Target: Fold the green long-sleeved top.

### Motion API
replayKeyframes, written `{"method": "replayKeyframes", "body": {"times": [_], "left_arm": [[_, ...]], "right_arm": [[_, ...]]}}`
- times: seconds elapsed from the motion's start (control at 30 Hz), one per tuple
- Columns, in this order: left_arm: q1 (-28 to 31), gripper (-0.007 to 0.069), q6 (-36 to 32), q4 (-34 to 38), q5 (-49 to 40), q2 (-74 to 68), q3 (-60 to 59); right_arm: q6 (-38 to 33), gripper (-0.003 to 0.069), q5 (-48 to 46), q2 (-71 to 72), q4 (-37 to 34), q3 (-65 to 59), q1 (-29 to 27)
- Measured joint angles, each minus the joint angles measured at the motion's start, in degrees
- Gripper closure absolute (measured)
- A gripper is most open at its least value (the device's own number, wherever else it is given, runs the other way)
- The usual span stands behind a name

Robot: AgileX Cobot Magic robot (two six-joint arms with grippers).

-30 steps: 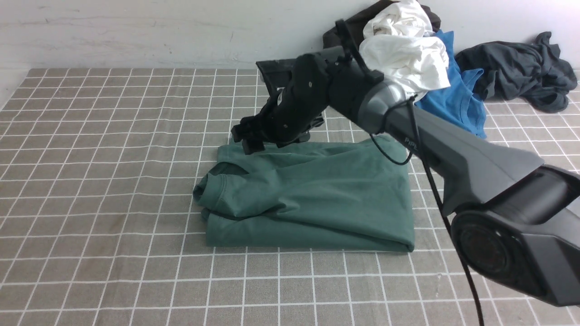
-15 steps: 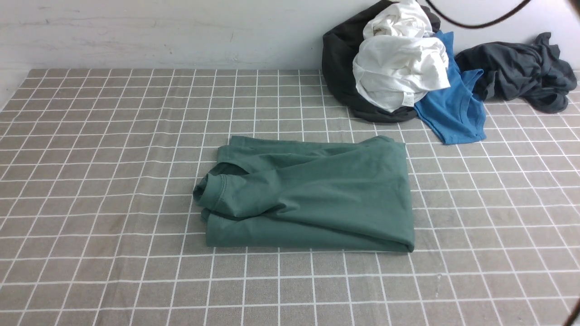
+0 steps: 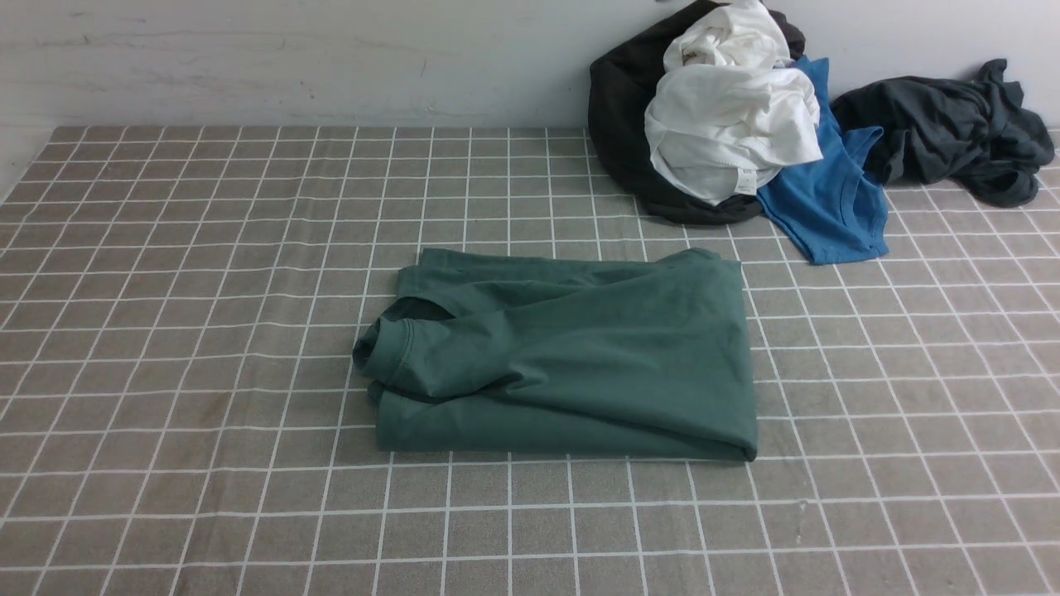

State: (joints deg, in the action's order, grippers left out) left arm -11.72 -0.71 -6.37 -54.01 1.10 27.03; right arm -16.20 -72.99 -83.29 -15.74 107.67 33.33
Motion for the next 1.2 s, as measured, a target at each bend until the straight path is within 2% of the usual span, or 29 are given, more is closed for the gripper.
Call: {"method": "replayKeyframes", "body": {"times": [0.07, 0.13, 0.17, 0.37, 0.5, 0.67, 0.9, 1.13, 1.2], "left_arm": [[0.0, 0.0631, 0.0, 0.0, 0.0, 0.0, 0.0], [0.0, 0.0631, 0.0, 0.0, 0.0, 0.0, 0.0], [0.0, 0.0631, 0.0, 0.0, 0.0, 0.0, 0.0], [0.0, 0.0631, 0.0, 0.0, 0.0, 0.0, 0.0], [0.0, 0.0631, 0.0, 0.0, 0.0, 0.0, 0.0], [0.0, 0.0631, 0.0, 0.0, 0.0, 0.0, 0.0], [0.0, 0.0631, 0.0, 0.0, 0.1, 0.0, 0.0], [0.0, 0.0631, 0.0, 0.0, 0.1, 0.0, 0.0], [0.0, 0.0631, 0.0, 0.0, 0.1, 0.0, 0.0]], "right_arm": [[0.0, 0.0673, 3.3, 9.0, 0.7, -10.5, 0.0], [0.0, 0.0673, 5.7, 12.8, 0.7, -14.2, 0.0], [0.0, 0.0673, 9.2, 17.8, 0.7, -20.7, 0.0], [0.5, 0.0673, 20.3, 32.3, 0.4, -38.8, 0.0], [1.3, 0.0673, 20.8, 38.1, -0.8, -47.2, 0.0], [2.5, 0.0673, 16.7, 41.7, -1.3, -51.9, 0.0], [4.1, 0.0673, 12.9, 45.1, -2.3, -52.1, 0.0], [3.9, 0.0673, 20.3, 47.8, -1.9, -54.5, 0.0], [3.8, 0.0673, 28.5, 49.7, -1.8, -60.5, -0.3]]}}
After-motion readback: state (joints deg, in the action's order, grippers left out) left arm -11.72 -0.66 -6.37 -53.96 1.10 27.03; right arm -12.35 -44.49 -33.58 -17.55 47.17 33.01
